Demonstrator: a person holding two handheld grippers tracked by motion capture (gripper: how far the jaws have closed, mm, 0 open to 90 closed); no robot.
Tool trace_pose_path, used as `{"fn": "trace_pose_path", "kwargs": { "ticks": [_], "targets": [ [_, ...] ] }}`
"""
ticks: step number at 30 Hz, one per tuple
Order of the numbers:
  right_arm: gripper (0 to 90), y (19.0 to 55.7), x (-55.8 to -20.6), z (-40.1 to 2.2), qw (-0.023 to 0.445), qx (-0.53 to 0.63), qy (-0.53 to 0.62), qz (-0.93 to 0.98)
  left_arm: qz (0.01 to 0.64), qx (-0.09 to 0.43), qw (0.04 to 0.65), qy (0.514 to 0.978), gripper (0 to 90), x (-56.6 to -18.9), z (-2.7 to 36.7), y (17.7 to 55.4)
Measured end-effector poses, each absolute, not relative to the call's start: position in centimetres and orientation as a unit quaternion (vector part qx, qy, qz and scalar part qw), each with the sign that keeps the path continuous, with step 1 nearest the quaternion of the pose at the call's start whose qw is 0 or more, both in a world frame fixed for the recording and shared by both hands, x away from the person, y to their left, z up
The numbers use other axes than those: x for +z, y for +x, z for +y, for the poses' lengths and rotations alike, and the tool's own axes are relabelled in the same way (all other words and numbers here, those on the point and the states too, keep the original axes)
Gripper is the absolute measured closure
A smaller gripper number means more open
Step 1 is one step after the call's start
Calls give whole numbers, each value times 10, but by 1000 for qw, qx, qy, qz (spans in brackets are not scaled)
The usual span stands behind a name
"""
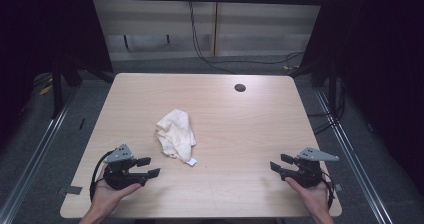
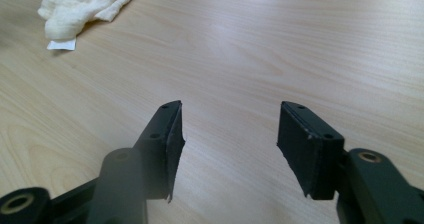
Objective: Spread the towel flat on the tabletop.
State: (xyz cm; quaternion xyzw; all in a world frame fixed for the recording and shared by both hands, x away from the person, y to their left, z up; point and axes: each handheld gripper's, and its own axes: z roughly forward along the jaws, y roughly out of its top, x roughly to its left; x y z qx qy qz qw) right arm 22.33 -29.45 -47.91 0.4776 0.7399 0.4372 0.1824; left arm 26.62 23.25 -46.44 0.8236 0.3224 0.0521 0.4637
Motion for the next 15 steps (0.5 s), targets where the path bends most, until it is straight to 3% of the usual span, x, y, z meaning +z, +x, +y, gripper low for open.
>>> {"fn": "trace_pose_path", "kwargs": {
  "ticks": [2, 5, 15],
  "targets": [
    [473, 222, -479, -293, 182, 432, 478, 743, 314, 56, 469, 823, 517, -464, 232, 265],
    [473, 224, -478, -293, 162, 450, 477, 737, 310, 57, 473, 823, 535, -462, 229, 268],
    [474, 224, -479, -285, 140, 436, 460, 761, 328, 61, 471, 817, 467, -460, 232, 274]
  ]
}}
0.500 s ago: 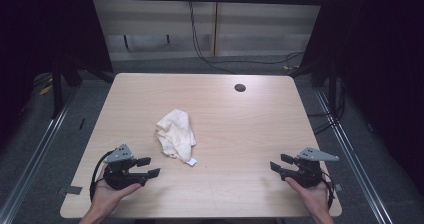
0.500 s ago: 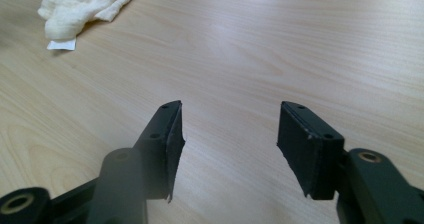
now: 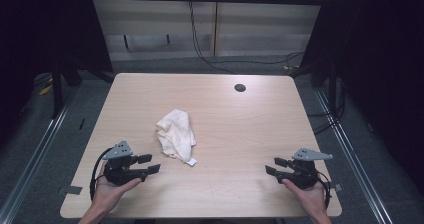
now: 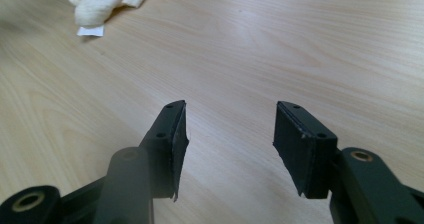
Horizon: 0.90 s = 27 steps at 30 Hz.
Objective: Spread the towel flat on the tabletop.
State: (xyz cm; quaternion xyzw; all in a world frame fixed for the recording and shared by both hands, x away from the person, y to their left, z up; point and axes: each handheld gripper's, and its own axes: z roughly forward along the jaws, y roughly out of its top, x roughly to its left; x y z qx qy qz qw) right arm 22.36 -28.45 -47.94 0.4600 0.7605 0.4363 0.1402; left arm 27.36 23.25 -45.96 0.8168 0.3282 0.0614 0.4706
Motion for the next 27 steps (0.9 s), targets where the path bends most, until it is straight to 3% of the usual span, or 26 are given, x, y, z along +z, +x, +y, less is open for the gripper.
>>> {"fn": "trace_pose_path", "kwargs": {
  "ticks": [4, 5, 10, 15, 24, 27],
  "targets": [
    [474, 220, -477, -284, 137, 439, 453, 763, 318, 60, 475, 818, 506, -455, 234, 276],
    [474, 219, -476, -284, 135, 441, 455, 762, 318, 67, 476, 817, 564, -454, 234, 276],
    [473, 218, -474, -284, 132, 447, 454, 760, 304, 59, 480, 821, 561, -449, 231, 285],
    [469, 221, -475, -282, 129, 443, 453, 763, 317, 89, 481, 813, 547, -442, 232, 289],
    [473, 217, -473, -276, 126, 447, 434, 772, 303, 106, 472, 821, 621, -432, 225, 312],
    [473, 218, -474, -275, 123, 448, 432, 773, 307, 110, 471, 820, 595, -432, 222, 317]
  ]
}}
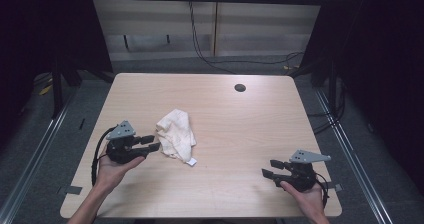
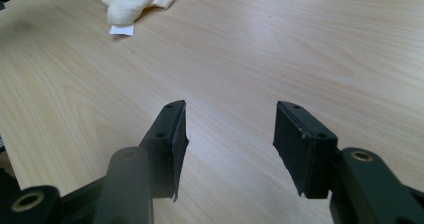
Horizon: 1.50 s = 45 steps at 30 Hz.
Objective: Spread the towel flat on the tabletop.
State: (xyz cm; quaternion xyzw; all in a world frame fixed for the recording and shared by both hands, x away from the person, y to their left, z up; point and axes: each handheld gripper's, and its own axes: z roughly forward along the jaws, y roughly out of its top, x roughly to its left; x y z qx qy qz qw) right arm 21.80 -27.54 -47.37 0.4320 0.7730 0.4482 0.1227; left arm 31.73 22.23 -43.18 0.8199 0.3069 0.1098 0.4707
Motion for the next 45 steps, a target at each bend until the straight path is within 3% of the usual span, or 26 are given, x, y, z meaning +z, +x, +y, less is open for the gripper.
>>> {"fn": "trace_pose_path", "kwargs": {
  "ticks": [8, 21, 26, 33, 40, 45],
  "targets": [
    [473, 220, -474, -273, 115, 453, 427, 774, 294, 93, 468, 828, 620, -434, 212, 337],
    [462, 220, -475, -271, 114, 451, 417, 781, 313, 70, 438, 840, 516, -446, 198, 379],
    [453, 220, -475, -270, 111, 452, 415, 782, 305, 67, 422, 851, 517, -453, 197, 385],
    [445, 221, -477, -269, 109, 449, 412, 786, 307, 75, 402, 859, 582, -473, 198, 387],
    [444, 222, -477, -267, 109, 445, 408, 790, 302, 67, 384, 870, 571, -486, 189, 390],
    [442, 222, -479, -267, 106, 440, 406, 794, 292, 69, 378, 876, 694, -493, 183, 389]
  ]
}}
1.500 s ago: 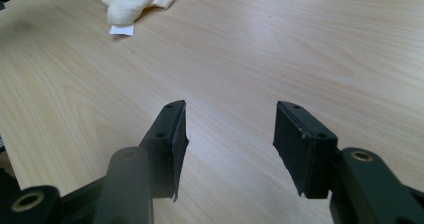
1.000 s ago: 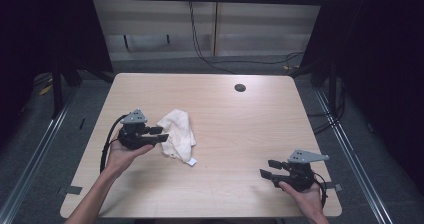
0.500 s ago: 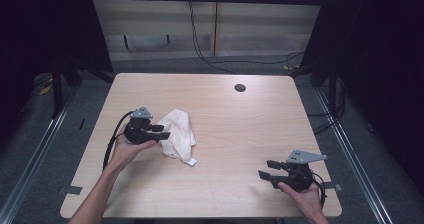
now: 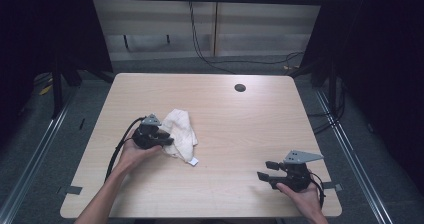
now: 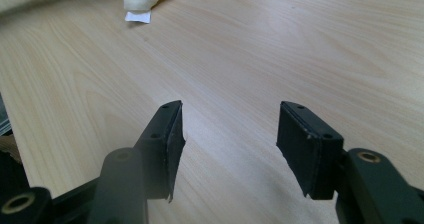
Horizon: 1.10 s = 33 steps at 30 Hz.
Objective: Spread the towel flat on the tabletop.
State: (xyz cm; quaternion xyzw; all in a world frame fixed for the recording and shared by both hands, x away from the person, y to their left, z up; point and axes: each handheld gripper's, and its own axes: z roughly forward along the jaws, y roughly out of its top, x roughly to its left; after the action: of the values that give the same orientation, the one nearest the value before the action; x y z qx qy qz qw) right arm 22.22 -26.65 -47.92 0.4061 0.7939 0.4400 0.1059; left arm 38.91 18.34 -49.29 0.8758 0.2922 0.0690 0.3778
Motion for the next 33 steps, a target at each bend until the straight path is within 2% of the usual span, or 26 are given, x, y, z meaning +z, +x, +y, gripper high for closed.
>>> {"fn": "trace_pose_path", "kwargs": {
  "ticks": [6, 19, 25, 30, 33],
  "targets": [
    [443, 223, -480, -265, 103, 435, 405, 798, 284, 73, 372, 881, 796, -493, 176, 382],
    [441, 223, -478, -252, 94, 437, 394, 803, 263, 40, 371, 889, 799, -490, 153, 354],
    [440, 223, -476, -236, 82, 440, 378, 811, 256, 19, 367, 894, 771, -487, 152, 338],
    [519, 231, -470, -207, 58, 454, 341, 821, 251, 11, 389, 886, 623, -476, 156, 326],
    [561, 237, -466, -190, 45, 454, 318, 831, 248, 15, 398, 883, 620, -472, 158, 321]
  ]
}}
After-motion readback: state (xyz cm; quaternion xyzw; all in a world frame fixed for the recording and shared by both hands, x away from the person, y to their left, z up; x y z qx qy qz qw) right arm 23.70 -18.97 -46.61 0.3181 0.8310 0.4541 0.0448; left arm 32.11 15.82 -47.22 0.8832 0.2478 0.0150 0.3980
